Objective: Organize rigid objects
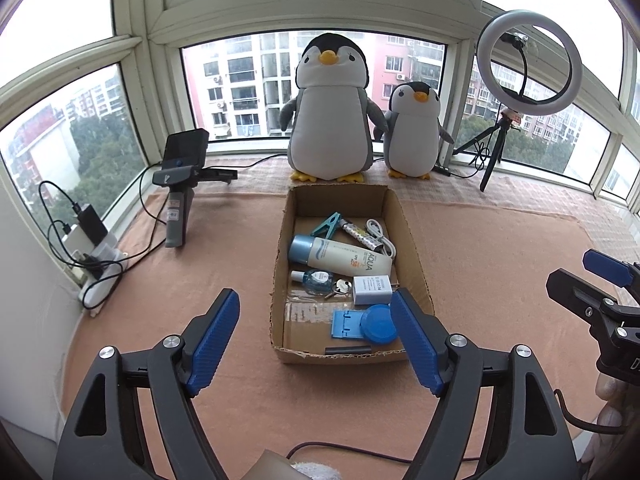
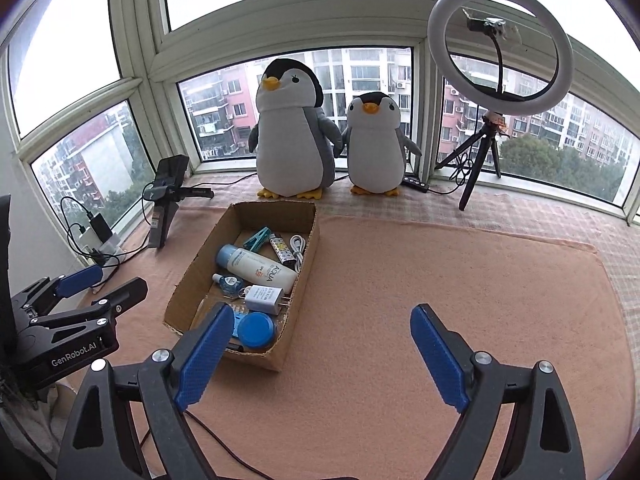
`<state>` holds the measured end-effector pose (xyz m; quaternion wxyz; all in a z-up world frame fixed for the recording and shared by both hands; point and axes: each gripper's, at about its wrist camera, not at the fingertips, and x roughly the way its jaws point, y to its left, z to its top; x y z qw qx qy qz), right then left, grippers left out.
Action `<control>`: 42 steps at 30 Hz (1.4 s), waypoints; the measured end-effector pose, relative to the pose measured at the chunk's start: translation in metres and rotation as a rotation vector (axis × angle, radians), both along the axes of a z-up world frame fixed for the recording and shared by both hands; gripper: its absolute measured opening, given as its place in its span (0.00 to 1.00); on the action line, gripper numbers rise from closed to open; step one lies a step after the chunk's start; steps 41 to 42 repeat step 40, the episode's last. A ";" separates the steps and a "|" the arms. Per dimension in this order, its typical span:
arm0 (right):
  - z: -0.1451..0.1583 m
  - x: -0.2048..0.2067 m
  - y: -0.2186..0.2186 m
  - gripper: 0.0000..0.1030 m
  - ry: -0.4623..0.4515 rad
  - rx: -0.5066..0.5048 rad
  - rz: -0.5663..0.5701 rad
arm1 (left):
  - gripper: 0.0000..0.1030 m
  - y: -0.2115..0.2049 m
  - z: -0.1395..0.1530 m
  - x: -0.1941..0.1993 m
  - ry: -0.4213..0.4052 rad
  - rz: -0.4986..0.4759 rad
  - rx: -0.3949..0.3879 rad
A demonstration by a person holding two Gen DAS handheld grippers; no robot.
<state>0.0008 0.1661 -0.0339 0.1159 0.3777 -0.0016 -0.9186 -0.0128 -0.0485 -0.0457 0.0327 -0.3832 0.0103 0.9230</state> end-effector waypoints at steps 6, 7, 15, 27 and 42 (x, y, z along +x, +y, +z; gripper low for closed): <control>-0.001 -0.001 -0.003 0.85 -0.003 0.008 0.016 | 0.76 0.000 0.000 0.001 -0.002 0.000 0.003; -0.001 -0.001 -0.003 0.85 -0.005 0.009 0.018 | 0.76 0.000 0.000 0.001 -0.002 -0.001 0.003; -0.003 -0.003 -0.004 0.85 -0.012 0.013 0.021 | 0.76 0.001 0.000 0.000 -0.006 -0.001 0.006; -0.004 -0.004 -0.004 0.85 -0.016 0.014 0.023 | 0.76 0.001 -0.001 -0.001 -0.010 -0.003 0.009; -0.009 -0.006 -0.003 0.85 -0.031 0.019 0.022 | 0.76 0.002 -0.004 -0.003 -0.024 -0.007 0.009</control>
